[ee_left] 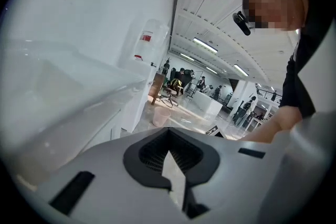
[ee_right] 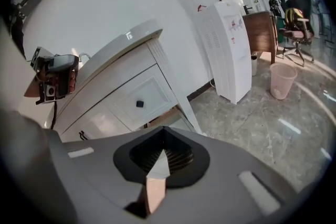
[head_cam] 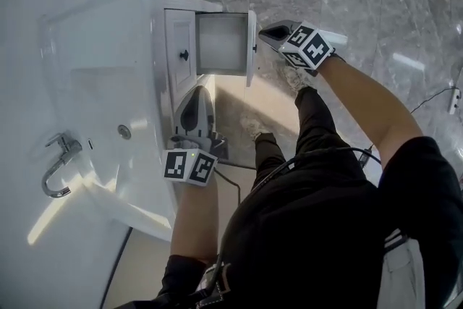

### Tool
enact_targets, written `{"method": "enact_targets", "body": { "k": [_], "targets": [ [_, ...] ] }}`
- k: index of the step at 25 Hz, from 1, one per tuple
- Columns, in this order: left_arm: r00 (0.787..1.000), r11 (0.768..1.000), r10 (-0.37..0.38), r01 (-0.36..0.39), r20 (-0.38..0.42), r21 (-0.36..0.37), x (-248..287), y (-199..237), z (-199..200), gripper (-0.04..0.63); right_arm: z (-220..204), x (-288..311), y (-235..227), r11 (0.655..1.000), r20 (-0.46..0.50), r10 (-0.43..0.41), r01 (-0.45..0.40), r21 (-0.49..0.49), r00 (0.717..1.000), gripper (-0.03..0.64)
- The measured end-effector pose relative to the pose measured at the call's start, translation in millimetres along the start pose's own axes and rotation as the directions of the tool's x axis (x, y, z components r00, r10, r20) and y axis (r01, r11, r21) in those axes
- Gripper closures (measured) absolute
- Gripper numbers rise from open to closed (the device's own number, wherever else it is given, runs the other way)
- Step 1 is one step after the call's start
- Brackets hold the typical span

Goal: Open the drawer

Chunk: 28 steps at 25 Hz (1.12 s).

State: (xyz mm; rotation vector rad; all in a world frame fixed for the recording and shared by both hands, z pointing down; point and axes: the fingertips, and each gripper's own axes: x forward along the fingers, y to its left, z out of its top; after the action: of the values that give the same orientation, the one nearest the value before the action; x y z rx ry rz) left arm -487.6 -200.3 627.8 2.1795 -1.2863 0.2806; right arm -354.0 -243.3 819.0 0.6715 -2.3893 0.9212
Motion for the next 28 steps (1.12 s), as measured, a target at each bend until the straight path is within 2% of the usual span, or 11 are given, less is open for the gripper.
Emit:
{"method": "enact_targets", "body": {
  "k": [8,12,17,19,21,24,28],
  "targets": [
    [0.992,1.000,0.022,-0.024,0.122,0.012,-45,-10,102,0.604,106,-61,45,0.993,0.046,-0.048,0.053,-0.105,0.998,0.615],
    [0.976,0.998,0.049,-0.055,0.211,0.023,-76,-6,159,0.604,177,-87,67,0.983,0.086,-0.066,0.080,-0.167,0.994,0.615],
    [0.949,0.992,0.113,-0.123,0.295,0.015,-133,2,219,0.604,255,-118,117,0.974,0.128,-0.036,0.063,-0.218,0.991,0.615],
    [0.928,0.987,0.152,-0.162,0.339,0.004,-160,8,238,0.604,284,-122,137,0.965,0.130,-0.011,0.044,-0.258,0.991,0.615],
    [0.899,0.978,0.195,-0.206,0.393,-0.015,-189,15,251,0.604,312,-120,155,0.952,0.134,0.025,0.017,-0.306,0.991,0.615],
    [0.858,0.965,0.253,-0.257,0.446,-0.054,-237,25,258,0.604,341,-114,183,0.937,0.140,0.066,-0.013,-0.350,0.988,0.615],
    [0.795,0.927,0.367,-0.355,0.483,-0.119,-310,45,249,0.604,364,-97,224,0.918,0.131,0.112,-0.052,-0.394,0.985,0.615]
  ]
}}
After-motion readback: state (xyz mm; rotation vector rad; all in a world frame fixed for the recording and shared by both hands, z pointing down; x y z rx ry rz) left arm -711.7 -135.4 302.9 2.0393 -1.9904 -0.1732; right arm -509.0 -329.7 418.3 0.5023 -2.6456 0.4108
